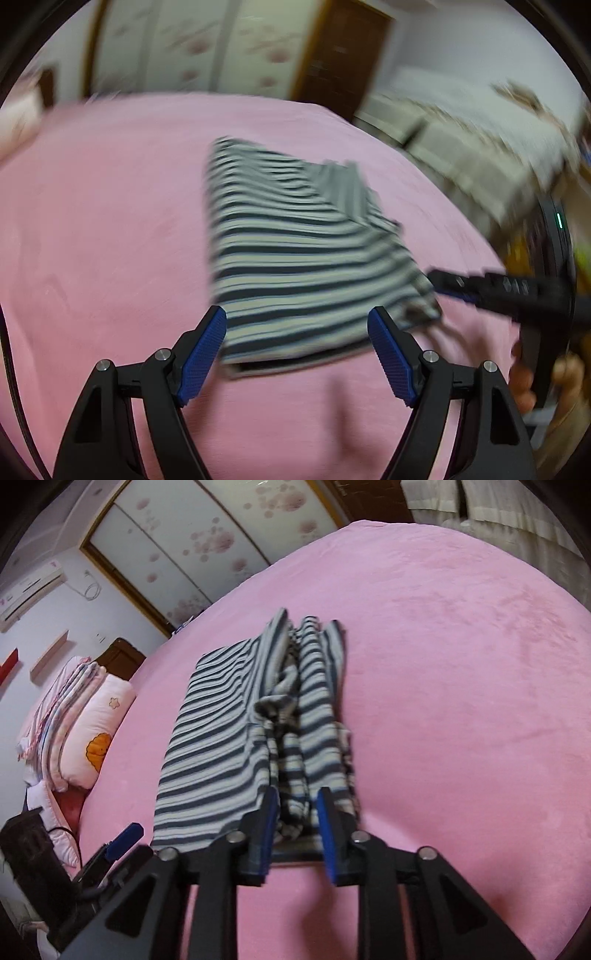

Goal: Fold small clothes

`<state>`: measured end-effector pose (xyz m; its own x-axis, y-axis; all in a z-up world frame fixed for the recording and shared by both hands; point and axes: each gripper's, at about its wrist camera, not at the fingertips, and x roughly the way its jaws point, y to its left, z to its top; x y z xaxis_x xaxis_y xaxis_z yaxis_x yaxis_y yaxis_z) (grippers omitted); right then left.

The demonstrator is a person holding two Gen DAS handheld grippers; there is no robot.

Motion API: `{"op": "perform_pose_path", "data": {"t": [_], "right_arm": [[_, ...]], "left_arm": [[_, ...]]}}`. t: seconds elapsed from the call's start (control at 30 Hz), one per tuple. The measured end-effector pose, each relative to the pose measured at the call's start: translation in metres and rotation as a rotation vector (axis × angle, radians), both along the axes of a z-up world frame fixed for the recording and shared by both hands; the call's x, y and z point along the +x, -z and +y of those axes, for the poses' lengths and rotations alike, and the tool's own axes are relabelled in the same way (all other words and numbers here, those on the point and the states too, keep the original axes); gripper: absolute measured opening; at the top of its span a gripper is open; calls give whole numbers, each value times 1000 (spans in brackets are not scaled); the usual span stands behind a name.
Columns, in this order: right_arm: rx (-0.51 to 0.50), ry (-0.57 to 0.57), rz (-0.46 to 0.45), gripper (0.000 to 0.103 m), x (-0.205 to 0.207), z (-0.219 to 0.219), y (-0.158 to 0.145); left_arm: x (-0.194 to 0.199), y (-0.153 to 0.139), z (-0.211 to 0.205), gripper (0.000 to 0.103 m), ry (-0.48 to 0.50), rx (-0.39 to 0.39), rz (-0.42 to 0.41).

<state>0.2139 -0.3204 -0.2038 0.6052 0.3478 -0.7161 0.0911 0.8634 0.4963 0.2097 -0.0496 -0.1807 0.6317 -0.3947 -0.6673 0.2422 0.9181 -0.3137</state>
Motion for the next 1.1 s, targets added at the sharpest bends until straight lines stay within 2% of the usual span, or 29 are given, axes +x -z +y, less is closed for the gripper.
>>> {"op": "perform_pose_path", "data": {"t": [0.1, 0.23, 0.4, 0.5, 0.67, 0.73, 0.77, 0.8, 0.87, 0.93, 1.03, 1.1], "right_arm": [[10, -23, 29, 28, 11, 5, 6], [124, -12, 48, 32, 18, -5, 14], [287, 34, 53, 56, 17, -23, 25], [346, 28, 74, 57, 19, -27, 32], [326, -30, 88, 57, 31, -15, 38], [304, -49, 85, 48, 38, -10, 37], [291, -61, 81, 25, 41, -8, 37], [268, -78, 89, 9, 45, -5, 37], [224, -78, 73, 9, 46, -2, 31], [127, -88, -8, 8, 38, 6, 8], [33, -68, -114, 7, 18, 11, -22], [-18, -45, -123, 7, 12, 12, -25]], "left_arm": [[13, 18, 29, 78, -93, -91, 84], [13, 30, 44, 78, -136, -141, 118], [17, 35, 43, 78, -137, -157, 129], [17, 36, 37, 78, -133, -164, 132], [20, 39, 31, 78, -127, -163, 134], [22, 40, 29, 78, -126, -163, 136], [23, 40, 29, 78, -124, -162, 138], [25, 40, 28, 78, -120, -162, 140], [28, 38, 26, 77, -111, -166, 139], [29, 34, 23, 77, -98, -175, 131], [29, 31, 17, 77, -78, -168, 119], [30, 33, 13, 77, -66, -159, 126]]}}
